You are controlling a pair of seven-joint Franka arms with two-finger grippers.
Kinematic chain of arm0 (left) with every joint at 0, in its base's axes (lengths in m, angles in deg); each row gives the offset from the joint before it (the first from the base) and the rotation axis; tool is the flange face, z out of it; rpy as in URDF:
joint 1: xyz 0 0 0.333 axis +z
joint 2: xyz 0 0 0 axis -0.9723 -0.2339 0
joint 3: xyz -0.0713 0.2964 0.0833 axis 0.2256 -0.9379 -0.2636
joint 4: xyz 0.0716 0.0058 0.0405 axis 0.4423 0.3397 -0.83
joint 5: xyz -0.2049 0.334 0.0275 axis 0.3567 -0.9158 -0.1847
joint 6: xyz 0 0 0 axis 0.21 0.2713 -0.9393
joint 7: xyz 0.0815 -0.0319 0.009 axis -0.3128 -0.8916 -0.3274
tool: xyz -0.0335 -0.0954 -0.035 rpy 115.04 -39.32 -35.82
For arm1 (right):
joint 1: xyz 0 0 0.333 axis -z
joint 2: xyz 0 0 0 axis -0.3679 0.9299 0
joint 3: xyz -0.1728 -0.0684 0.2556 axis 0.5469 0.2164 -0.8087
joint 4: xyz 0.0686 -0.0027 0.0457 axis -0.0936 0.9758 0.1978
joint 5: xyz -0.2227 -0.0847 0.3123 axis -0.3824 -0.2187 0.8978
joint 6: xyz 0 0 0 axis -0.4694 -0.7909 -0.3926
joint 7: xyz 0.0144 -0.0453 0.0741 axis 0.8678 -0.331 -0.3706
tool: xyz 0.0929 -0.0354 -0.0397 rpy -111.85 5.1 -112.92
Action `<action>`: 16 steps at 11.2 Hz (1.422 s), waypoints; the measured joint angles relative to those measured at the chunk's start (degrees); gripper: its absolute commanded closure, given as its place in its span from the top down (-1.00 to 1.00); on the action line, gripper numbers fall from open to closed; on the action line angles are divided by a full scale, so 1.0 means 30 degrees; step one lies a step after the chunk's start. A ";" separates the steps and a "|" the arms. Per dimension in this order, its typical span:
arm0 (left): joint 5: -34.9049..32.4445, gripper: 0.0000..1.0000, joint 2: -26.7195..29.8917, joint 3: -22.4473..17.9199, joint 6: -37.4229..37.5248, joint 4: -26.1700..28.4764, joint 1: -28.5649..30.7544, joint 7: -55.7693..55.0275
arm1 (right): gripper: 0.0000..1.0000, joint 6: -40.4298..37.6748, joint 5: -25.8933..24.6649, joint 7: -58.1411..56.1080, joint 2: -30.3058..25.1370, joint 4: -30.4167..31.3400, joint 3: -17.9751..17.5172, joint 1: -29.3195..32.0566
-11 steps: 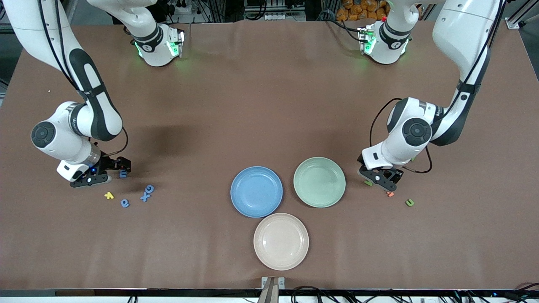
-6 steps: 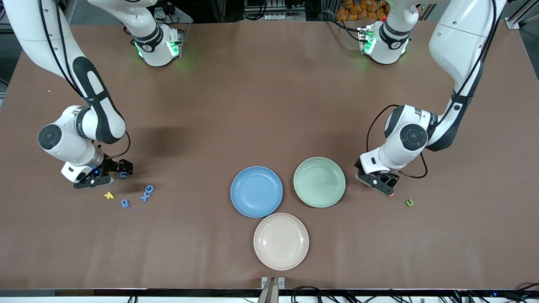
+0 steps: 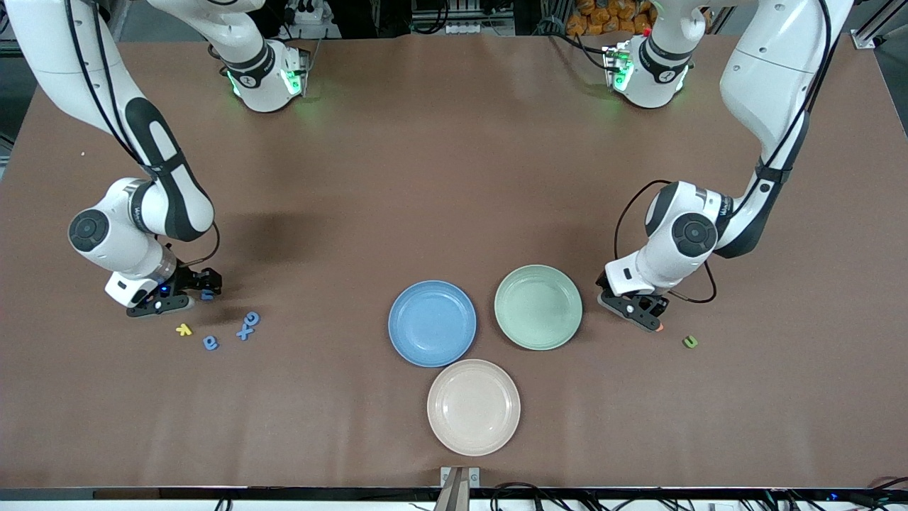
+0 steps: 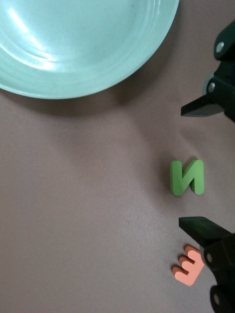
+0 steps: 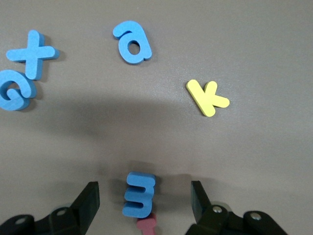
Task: Sort letters by color into matching plates
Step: 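Close the left gripper on green Z while the right gripper grasps blue m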
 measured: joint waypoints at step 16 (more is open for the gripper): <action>-0.0001 -1.00 -0.0714 -0.0359 -0.0794 0.0017 -0.0003 -0.0084 | -0.76 0.0729 -0.0468 -0.0052 0.0022 0.0461 -0.0227 0.0000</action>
